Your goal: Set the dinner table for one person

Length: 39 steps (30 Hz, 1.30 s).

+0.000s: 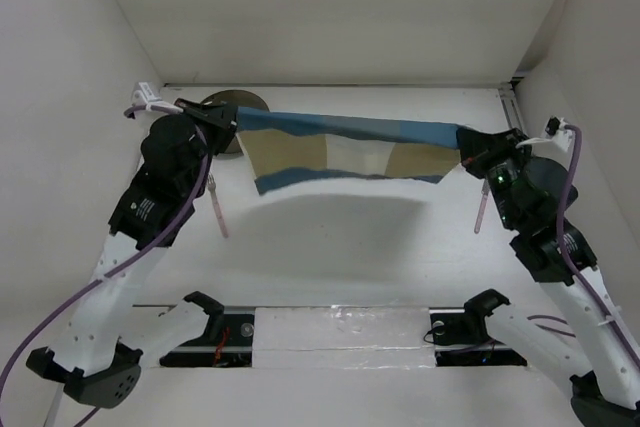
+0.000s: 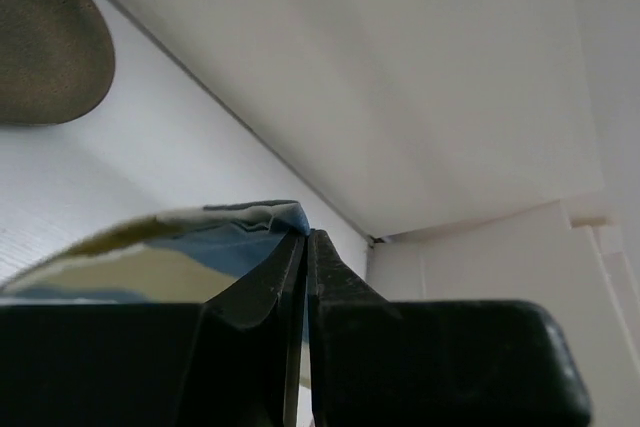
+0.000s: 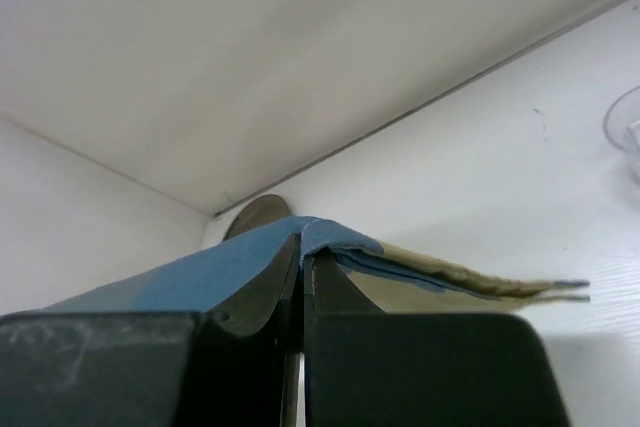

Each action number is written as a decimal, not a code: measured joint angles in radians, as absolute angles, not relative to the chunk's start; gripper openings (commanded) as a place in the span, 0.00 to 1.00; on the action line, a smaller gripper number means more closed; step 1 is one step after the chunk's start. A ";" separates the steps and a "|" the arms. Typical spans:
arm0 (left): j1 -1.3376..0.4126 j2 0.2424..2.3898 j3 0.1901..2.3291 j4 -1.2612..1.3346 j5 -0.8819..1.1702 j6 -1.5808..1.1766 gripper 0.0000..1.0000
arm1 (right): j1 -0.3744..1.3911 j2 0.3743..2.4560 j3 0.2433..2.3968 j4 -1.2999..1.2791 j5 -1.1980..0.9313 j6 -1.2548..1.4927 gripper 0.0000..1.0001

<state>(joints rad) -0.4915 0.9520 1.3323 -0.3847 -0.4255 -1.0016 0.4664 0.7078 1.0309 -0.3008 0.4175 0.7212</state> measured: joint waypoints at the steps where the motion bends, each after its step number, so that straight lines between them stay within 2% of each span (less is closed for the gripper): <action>1: -0.491 0.973 1.340 -0.394 -0.426 -1.000 0.00 | 0.450 0.719 1.039 -0.306 0.398 0.702 0.00; 8: -0.488 1.226 1.467 -0.451 -0.411 -0.931 0.00 | 0.283 1.009 1.233 -0.336 0.137 0.528 0.00; 12: -0.487 1.437 1.696 -0.475 -0.380 -0.836 0.00 | 0.199 1.220 1.389 -0.331 -0.059 0.451 0.00; 15: -0.435 1.589 1.909 -0.461 -0.264 -0.777 0.00 | 0.154 1.347 1.504 -0.328 -0.181 0.419 0.00; 19: -0.309 1.671 2.005 -0.404 -0.150 -0.728 0.00 | 0.097 1.471 1.626 -0.311 -0.305 0.389 0.00; 22: -0.266 1.672 1.983 -0.353 -0.124 -0.693 0.00 | 0.064 1.501 1.641 -0.282 -0.360 0.373 0.00; 24: -0.269 1.631 1.889 -0.267 -0.098 -0.676 0.00 | 0.043 1.506 1.633 -0.263 -0.398 0.366 0.01; 27: -0.282 1.547 1.674 -0.119 -0.049 -0.671 0.00 | 0.023 1.491 1.560 -0.189 -0.431 0.366 0.04; 31: -0.292 1.438 1.356 0.022 -0.001 -0.676 0.00 | 0.016 1.427 1.337 -0.124 -0.450 0.395 0.06; 34: -0.313 1.372 1.142 0.129 -0.002 -0.678 0.00 | 0.016 1.372 1.137 -0.075 -0.463 0.422 0.19; 35: -0.322 1.341 1.067 0.155 0.001 -0.683 0.00 | 0.016 1.355 1.072 -0.066 -0.467 0.428 0.27; 36: -0.330 1.305 0.987 0.193 0.009 -0.690 0.08 | 0.016 1.336 1.013 -0.066 -0.472 0.434 0.42; 37: -0.339 1.262 0.907 0.221 0.019 -0.696 0.21 | 0.016 1.314 0.959 -0.068 -0.476 0.443 0.65; 38: -0.345 1.216 0.834 0.235 0.030 -0.702 0.32 | 0.016 1.287 0.907 -0.070 -0.479 0.455 0.74; 39: -0.347 1.169 0.773 0.241 0.041 -0.713 0.42 | 0.016 1.235 0.844 -0.073 -0.479 0.458 1.00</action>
